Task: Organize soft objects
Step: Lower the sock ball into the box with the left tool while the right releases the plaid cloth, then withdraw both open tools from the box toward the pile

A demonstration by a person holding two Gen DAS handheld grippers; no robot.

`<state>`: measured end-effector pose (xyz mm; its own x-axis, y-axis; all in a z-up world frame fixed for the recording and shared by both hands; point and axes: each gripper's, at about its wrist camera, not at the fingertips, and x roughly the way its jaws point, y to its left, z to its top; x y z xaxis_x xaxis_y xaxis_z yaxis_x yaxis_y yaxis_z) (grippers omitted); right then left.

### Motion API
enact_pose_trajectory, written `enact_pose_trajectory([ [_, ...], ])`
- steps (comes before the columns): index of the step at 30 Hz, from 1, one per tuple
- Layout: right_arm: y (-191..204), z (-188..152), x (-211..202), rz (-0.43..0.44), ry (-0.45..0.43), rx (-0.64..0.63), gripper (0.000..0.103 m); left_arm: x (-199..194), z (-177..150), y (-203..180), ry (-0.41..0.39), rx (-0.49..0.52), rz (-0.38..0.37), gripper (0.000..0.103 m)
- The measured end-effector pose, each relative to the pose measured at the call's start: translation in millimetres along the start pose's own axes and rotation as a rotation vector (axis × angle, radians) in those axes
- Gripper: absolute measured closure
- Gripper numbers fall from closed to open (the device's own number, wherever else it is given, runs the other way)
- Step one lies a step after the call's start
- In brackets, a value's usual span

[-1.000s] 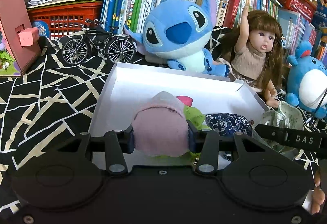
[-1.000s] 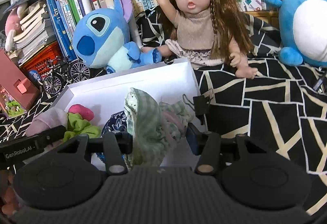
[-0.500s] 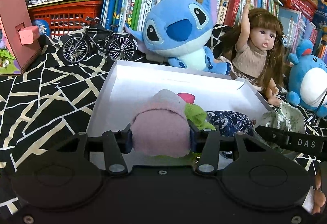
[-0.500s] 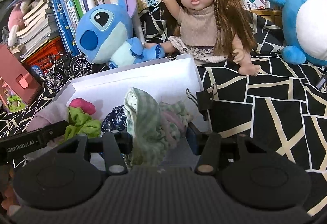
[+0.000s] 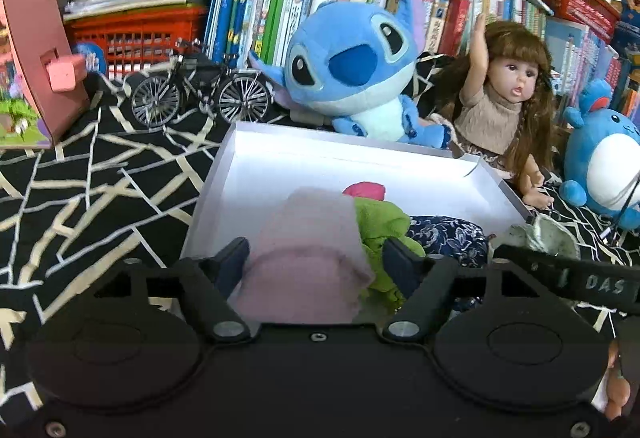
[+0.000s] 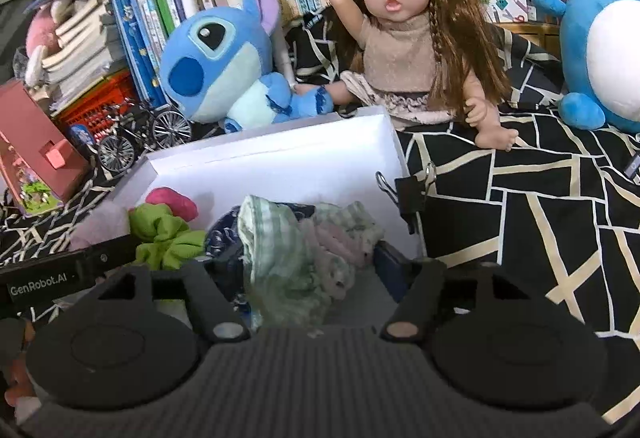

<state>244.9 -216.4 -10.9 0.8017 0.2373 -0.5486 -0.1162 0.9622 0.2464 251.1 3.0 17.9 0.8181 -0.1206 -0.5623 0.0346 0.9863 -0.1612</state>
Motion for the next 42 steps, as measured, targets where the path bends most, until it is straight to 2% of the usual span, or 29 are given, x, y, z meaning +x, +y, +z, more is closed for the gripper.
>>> enact_pose_trajectory([
  [4,-1,-6,-14,0.031,-0.06,0.02,0.008,-17,-2,-6,-0.031,0.062,-0.015,0.02],
  [10,6,-14,-31,0.021,-0.107,-0.035,0.008,-41,0,-9,-0.071,0.072,-0.035,0.017],
  [17,15,-10,-69,0.056,-0.197,-0.075,0.004,-77,-3,-14,-0.12,0.087,-0.073,0.015],
  [23,22,-19,-99,0.102,-0.238,-0.103,0.002,-105,-16,-17,-0.15,0.1,-0.122,0.013],
  [29,24,-34,-118,0.119,-0.26,-0.124,0.001,-127,-36,-15,-0.159,0.111,-0.125,0.012],
  [42,16,-76,-141,0.085,-0.245,-0.153,0.0,-154,-80,-6,-0.153,0.145,-0.108,0.011],
])
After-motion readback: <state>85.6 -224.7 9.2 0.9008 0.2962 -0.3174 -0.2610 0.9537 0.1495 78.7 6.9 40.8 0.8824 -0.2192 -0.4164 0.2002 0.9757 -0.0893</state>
